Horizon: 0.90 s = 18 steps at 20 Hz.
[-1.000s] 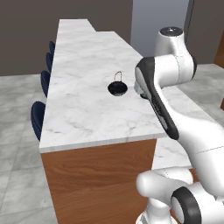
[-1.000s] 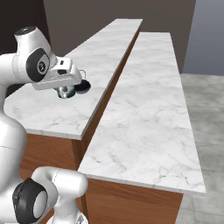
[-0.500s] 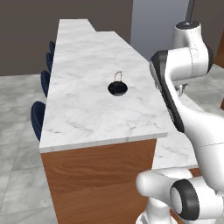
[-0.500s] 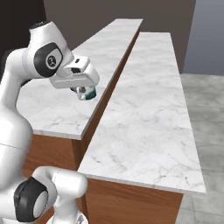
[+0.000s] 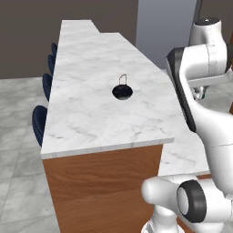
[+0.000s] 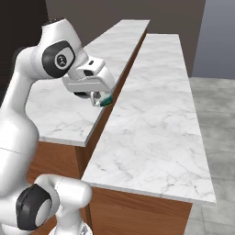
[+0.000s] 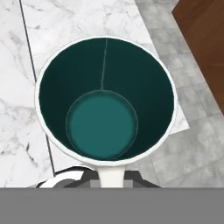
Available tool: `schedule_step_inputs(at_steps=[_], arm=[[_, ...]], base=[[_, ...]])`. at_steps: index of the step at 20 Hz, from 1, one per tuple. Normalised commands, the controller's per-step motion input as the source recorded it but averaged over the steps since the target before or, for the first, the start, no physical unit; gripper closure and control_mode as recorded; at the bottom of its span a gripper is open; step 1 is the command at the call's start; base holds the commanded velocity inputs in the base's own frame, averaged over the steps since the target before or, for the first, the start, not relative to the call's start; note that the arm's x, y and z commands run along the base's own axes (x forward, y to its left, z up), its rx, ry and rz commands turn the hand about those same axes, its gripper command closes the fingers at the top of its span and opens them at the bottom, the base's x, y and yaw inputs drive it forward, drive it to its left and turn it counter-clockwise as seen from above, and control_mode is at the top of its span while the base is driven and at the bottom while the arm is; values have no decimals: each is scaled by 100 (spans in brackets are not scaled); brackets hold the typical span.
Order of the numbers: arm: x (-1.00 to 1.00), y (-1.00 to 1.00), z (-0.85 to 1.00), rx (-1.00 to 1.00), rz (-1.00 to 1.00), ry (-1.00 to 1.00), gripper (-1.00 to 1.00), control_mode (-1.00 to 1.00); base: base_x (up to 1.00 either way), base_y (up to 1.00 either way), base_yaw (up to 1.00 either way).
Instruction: Pick the teapot and mug and place them in the sink. Then turn on the water.
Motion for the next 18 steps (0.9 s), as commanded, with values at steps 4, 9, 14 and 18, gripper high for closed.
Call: schedule_step_inputs(at_steps=[4,9,14,18], arm=[[0,-34,-3,12,-5,0,100,-100],[-1,-22,-4,4,-2,0,100,-100],[-15,0,-16,-1,-3,-2,100,-100],[-6,0,-13,-5,-1,-3,100,100]], base=[[0,0,0],[0,0,0],[0,0,0],[-10,0,-1]])
